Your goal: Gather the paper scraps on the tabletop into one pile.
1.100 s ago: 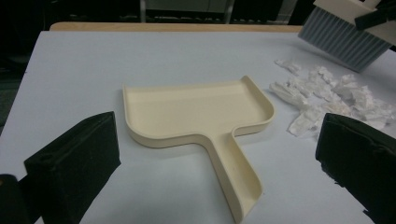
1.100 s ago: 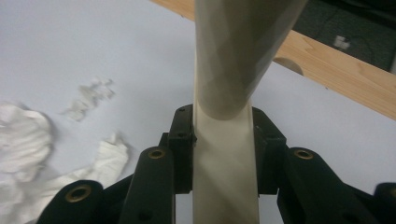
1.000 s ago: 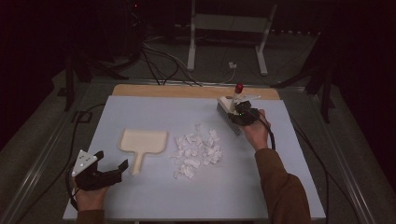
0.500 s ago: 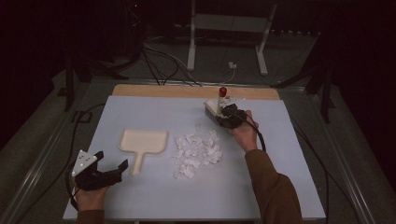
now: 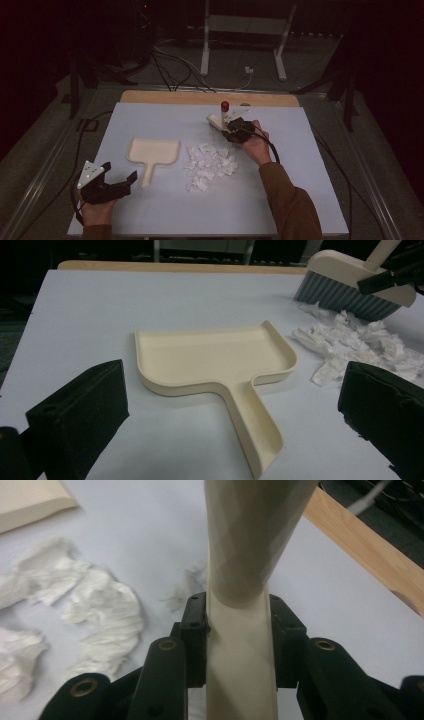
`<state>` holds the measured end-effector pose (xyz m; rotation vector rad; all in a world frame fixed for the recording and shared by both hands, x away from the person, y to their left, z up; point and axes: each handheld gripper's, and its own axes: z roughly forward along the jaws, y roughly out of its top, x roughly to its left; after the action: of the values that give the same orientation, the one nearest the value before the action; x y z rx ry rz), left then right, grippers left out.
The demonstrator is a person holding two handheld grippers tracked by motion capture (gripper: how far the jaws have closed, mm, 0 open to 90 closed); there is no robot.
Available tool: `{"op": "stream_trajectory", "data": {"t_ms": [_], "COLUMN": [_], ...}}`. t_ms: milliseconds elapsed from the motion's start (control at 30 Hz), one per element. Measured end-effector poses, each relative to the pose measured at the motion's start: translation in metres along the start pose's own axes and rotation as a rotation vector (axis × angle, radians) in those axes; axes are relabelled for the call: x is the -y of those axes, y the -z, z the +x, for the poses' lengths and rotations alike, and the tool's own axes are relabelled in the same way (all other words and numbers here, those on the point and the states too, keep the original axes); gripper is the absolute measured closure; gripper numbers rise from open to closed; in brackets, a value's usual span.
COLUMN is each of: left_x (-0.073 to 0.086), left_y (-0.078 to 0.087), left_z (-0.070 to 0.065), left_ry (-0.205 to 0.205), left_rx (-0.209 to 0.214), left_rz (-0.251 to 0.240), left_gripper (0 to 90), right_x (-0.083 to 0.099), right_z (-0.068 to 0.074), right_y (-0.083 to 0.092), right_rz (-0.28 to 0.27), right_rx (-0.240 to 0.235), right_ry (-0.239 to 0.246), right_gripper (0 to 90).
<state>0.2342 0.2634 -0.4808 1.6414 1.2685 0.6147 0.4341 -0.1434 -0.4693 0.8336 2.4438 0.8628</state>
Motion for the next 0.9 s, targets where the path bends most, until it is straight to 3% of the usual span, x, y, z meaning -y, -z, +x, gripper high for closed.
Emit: {"op": "stream_trajectory", "data": {"t_ms": [367, 900], "left_x": [0.0, 0.001], "left_y": [0.001, 0.0], "left_z": [0.001, 0.001], "left_ry": [0.002, 0.007], "left_rx": [-0.009, -0.011], "left_rz": [0.004, 0.011], "left_gripper": [0.5, 0.5], "right_x": [0.0, 0.013], "right_z": [0.022, 0.046], "right_y": [0.007, 0.031], "right_rz": [-0.01, -0.032], "right_rx": [-0.071, -0.193], "right_ry": [0.177, 0.322], "right_gripper": [67.3, 67.3]}}
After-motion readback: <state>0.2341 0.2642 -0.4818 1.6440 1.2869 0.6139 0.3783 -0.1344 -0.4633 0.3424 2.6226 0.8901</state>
